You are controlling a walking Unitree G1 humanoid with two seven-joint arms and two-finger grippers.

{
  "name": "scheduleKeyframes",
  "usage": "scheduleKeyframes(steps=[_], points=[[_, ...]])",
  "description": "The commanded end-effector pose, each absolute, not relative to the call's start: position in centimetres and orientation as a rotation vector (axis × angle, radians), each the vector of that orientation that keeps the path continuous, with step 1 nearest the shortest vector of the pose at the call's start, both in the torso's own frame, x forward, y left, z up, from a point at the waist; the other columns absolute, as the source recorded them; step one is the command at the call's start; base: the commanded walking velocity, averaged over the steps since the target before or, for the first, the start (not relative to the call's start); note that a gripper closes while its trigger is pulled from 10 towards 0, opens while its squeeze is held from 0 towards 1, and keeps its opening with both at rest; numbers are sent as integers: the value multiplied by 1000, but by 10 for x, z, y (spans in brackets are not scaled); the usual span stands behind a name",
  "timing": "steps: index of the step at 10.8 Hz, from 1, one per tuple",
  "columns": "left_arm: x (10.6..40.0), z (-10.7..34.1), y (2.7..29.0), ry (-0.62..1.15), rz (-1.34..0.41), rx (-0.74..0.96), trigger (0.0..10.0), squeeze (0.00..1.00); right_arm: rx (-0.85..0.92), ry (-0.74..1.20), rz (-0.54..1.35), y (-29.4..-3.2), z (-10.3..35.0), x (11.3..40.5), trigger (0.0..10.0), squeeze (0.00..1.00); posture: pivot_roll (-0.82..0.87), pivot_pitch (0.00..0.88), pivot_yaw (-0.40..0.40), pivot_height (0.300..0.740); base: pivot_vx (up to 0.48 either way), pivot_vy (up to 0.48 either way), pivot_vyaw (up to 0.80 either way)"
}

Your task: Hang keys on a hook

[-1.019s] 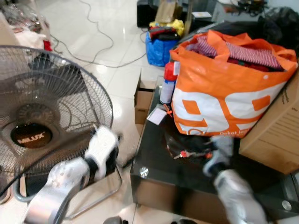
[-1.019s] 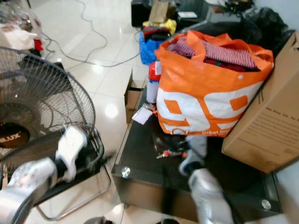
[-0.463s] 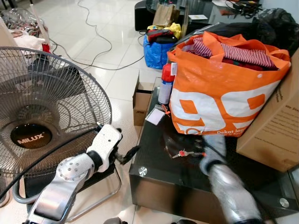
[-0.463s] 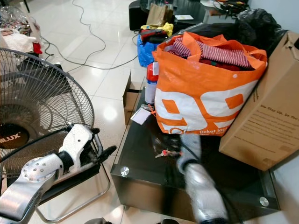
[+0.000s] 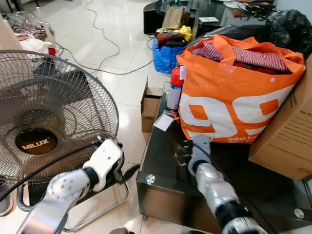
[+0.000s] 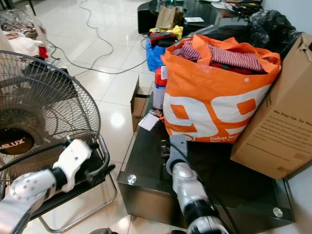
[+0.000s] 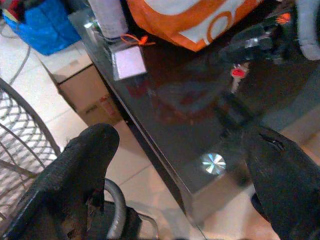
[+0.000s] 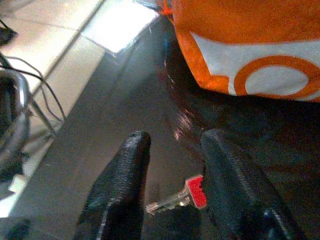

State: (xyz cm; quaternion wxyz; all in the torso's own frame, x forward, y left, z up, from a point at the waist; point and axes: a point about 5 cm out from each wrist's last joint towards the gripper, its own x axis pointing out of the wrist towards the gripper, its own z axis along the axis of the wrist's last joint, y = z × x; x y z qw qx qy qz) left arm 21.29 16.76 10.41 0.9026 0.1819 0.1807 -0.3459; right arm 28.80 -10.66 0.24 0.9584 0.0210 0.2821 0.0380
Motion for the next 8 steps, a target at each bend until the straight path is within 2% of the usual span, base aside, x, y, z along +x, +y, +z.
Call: scheduleKeyframes(steps=[1, 3, 4, 8], points=[[212, 109, 170, 371, -714, 381, 10000, 0, 35, 568, 42, -110, 2, 290, 10000, 1000, 39, 61, -21, 740, 0, 0, 0], [205, 111, 171, 384, -709, 373, 10000, 0, -28, 608, -25, -111, -4, 289, 10000, 1000, 43, 81, -29, 740, 0, 0, 0], [202, 112, 171, 392, -708, 366, 10000, 0, -3, 627, -40, -110, -8, 287, 10000, 0, 45, 87, -27, 740, 0, 0, 0], [198, 114, 172, 408, -709, 353, 10000, 0, 80, 665, -68, -106, -16, 283, 10000, 0, 52, 99, -23, 740, 0, 0, 0]])
